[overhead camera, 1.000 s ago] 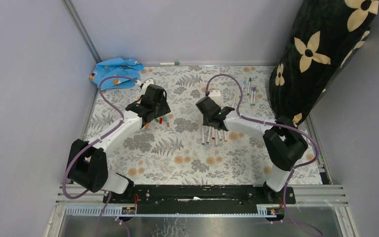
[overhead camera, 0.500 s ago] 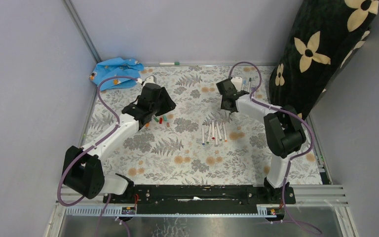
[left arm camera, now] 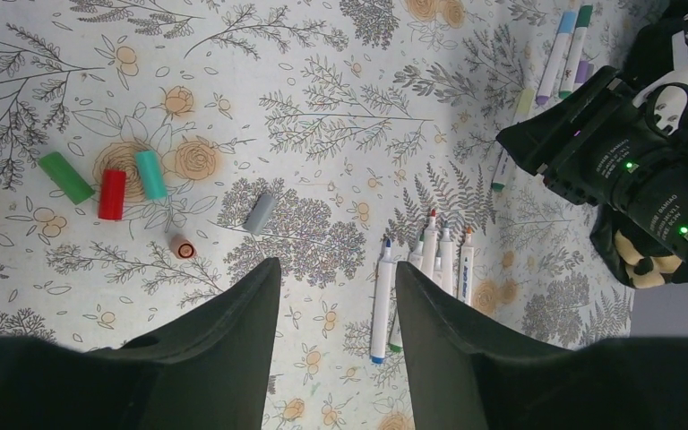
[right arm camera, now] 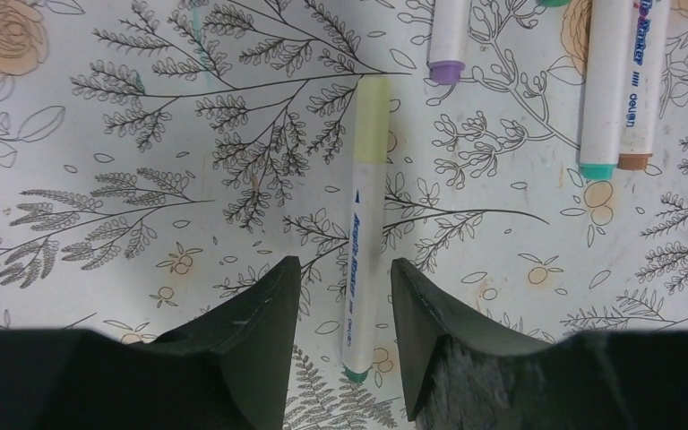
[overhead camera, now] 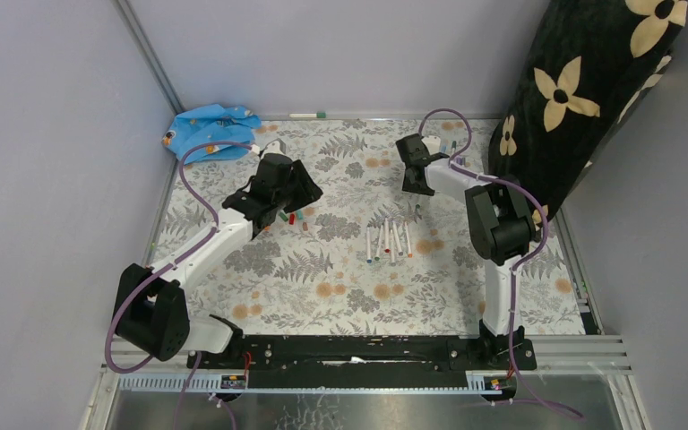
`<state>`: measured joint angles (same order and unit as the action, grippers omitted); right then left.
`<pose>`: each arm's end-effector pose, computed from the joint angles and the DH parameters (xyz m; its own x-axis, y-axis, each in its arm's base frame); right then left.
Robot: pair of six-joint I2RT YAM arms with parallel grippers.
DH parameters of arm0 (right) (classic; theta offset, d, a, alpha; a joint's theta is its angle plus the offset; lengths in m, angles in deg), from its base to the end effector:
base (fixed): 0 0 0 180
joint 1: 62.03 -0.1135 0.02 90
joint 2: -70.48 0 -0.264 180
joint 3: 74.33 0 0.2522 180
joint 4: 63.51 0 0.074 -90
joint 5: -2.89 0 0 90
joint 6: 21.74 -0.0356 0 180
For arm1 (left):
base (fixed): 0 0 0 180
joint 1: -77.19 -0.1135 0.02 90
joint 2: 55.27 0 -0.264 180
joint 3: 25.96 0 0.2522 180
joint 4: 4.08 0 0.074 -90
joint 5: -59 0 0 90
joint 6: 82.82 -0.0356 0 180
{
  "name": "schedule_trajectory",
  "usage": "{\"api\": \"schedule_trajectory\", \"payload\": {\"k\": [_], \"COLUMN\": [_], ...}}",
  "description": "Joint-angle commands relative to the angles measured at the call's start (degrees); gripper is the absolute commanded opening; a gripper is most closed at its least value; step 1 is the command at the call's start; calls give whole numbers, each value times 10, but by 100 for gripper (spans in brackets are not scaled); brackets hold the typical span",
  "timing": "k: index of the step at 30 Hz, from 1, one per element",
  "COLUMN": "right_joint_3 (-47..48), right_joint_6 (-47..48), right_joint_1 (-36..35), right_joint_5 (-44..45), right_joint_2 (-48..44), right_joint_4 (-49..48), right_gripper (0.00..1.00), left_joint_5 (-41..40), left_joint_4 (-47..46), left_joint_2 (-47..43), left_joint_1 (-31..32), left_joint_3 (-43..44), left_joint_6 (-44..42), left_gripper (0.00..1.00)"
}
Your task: Open the pen caps
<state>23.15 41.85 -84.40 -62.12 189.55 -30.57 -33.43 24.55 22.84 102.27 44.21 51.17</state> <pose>0.4167 0.1552 0.1649 -0.7271 0.1367 -0.6728 0.2291 0.9721 -0.0500 0.2754 -0.1272 0.2717 -0.6610 -0.4568 -0.5954 -0.0923 0.8368 -0.5396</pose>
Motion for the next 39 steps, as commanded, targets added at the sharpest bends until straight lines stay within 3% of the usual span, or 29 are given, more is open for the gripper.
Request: {"api": "schedule_trajectory", "payload": {"k": [1, 9, 10, 13, 16, 25, 30, 39], "right_joint_3": [21, -52, -62, -83, -104, -177, -180, -180], "right_joint_6": [-5, -29, -32, -35, -36, 22, 59, 70], "right_joint_1": [7, 8, 8, 8, 9, -15, -56, -117], "right_joint_5": [-22, -46, -48, -59, -65, -141, -176, -240], "right_joint_2": [11, 1, 0, -3, -13, -119, -176, -271], "right_joint_4": [19, -5, -8, -13, -24, -108, -97, -62], "right_gripper": [49, 44, 41, 13, 0, 0, 0, 0], "left_joint_5": [5, 6, 6, 5, 3, 19, 55, 101], "left_joint_4": [-40, -40, -40, -37, -36, -45, -47, -72], "left_joint_2": [-2, -12, -13, -19, -22, -15, -6, 19], "left_joint_1": [3, 3, 3, 3, 3, 2, 2, 2], "left_joint_3": [-7, -16, -18, -22, -26, -26, 2, 19], "left_joint_6": [1, 4, 4, 6, 8, -4, -19, -3], "left_gripper": [57, 57, 57, 57, 57, 61, 67, 69]}}
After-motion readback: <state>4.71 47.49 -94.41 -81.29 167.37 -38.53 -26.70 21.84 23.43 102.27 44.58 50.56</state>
